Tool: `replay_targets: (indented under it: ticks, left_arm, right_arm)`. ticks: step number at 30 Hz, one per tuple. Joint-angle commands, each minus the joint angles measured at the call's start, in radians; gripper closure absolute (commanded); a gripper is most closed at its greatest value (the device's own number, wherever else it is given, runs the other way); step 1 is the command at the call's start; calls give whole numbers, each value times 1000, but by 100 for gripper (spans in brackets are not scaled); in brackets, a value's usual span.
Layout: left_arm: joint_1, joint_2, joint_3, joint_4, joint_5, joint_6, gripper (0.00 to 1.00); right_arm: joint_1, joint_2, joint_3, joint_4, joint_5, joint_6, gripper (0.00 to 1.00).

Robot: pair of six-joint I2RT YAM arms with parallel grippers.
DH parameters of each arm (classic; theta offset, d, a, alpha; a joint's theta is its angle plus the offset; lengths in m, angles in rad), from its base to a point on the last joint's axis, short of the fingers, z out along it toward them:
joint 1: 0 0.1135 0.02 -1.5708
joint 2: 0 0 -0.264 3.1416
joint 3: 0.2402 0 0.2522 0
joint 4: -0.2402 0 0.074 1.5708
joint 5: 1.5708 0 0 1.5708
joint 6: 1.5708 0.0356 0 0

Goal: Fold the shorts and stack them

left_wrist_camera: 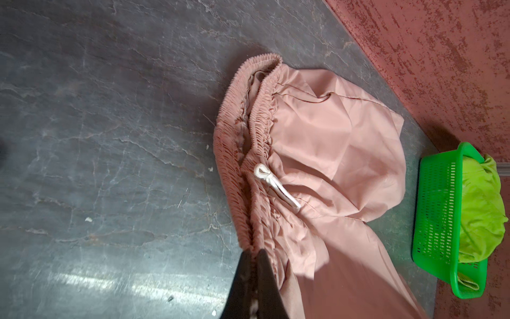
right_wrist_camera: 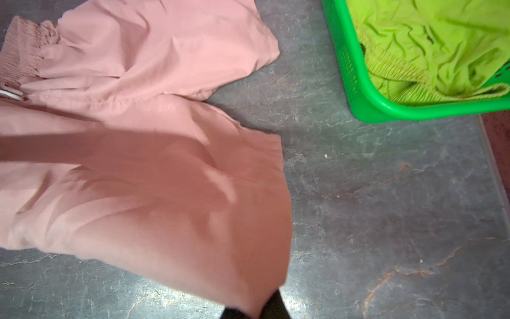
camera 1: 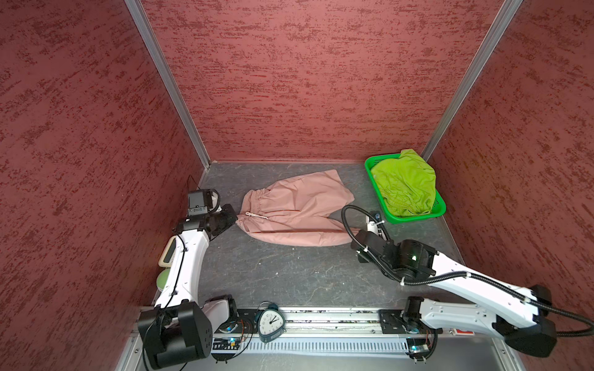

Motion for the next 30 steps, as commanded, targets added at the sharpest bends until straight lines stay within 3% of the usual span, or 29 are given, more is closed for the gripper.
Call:
replay_targets:
  ticks: [1, 20, 23, 26, 30]
  left_arm:
    - [7, -26, 52, -85, 18, 42, 100]
    - [26, -124, 163, -309, -51, 142, 100]
    - [31, -119, 172, -307, -58, 155, 100]
    - [40, -76, 196, -293, -56, 173, 100]
    - [48, -8, 224, -246, -71, 188, 100]
  right_arm:
    - [-4, -29, 52, -75, 90, -66, 100]
    - [-5, -60, 248, -233, 116, -230, 100]
    - [-26, -56, 263, -148, 126, -367, 100]
    - [-137, -53, 275, 2, 92, -529, 100]
    - [-305, -34, 256, 174, -84, -703, 100]
